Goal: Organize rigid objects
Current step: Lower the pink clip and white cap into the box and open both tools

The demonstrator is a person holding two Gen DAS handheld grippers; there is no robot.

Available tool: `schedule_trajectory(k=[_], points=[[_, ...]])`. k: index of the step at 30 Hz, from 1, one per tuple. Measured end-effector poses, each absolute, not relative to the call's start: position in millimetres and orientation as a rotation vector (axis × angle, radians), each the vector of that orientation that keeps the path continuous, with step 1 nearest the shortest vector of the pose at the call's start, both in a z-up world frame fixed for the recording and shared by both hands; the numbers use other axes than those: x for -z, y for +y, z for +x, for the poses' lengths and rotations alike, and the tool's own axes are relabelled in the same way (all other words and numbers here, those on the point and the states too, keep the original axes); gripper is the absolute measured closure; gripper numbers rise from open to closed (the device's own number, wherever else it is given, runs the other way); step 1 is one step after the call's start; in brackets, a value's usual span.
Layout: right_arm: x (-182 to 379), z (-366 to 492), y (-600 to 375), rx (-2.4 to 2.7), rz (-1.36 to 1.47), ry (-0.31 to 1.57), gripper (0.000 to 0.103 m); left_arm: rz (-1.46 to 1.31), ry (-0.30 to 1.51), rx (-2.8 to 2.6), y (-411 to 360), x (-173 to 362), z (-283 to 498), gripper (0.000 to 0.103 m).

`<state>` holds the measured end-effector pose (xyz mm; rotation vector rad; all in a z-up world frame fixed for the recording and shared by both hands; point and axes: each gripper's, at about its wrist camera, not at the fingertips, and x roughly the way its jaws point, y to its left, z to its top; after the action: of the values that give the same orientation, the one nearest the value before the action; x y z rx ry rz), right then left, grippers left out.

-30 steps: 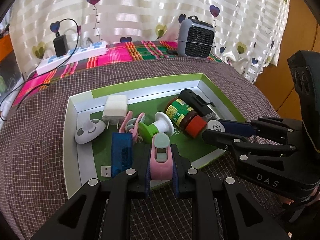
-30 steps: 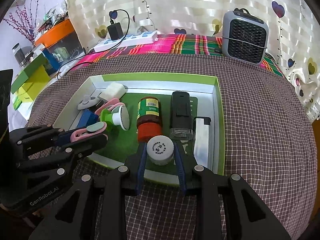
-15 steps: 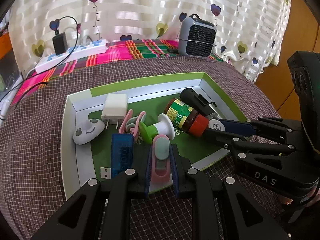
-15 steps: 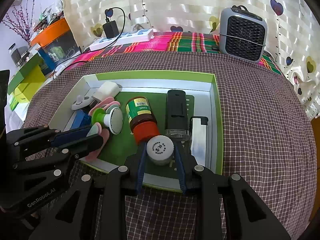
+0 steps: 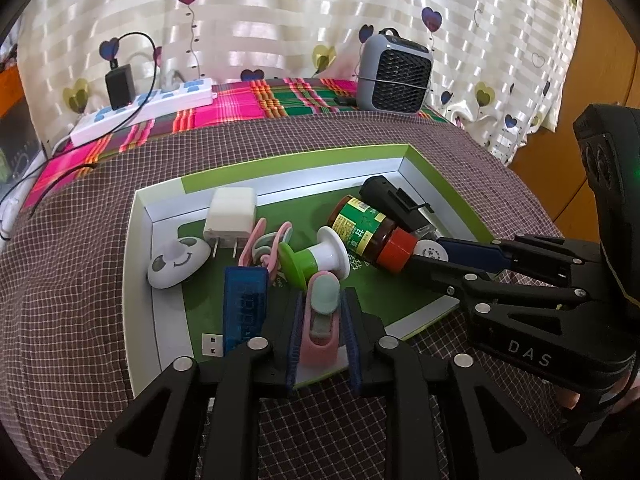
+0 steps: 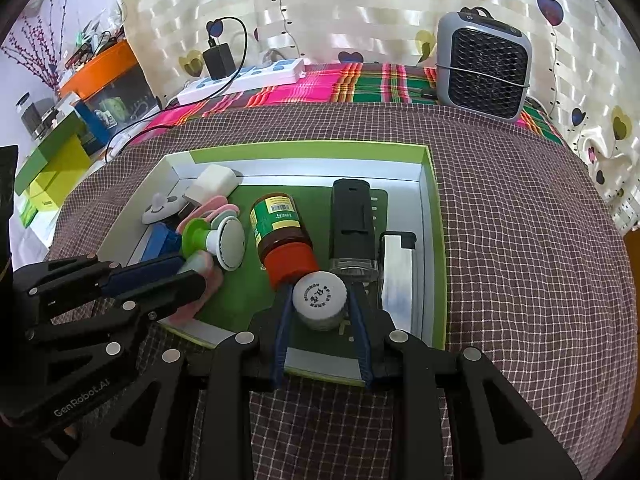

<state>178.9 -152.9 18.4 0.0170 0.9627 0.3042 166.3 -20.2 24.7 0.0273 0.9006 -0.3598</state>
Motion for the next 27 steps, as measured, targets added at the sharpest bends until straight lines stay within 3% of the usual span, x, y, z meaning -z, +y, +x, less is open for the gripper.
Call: schedule_trajectory(k=[6,27], points=[[-19,177,-154,-0.296,0.027,0.958,0.066,0.026,0.898,0.359,-19,-26,165,0.078],[-45,139,-158,-0.264,0.047,0.853,0.065,0.025,0.789,0.225,-9,-59,114,0.067]])
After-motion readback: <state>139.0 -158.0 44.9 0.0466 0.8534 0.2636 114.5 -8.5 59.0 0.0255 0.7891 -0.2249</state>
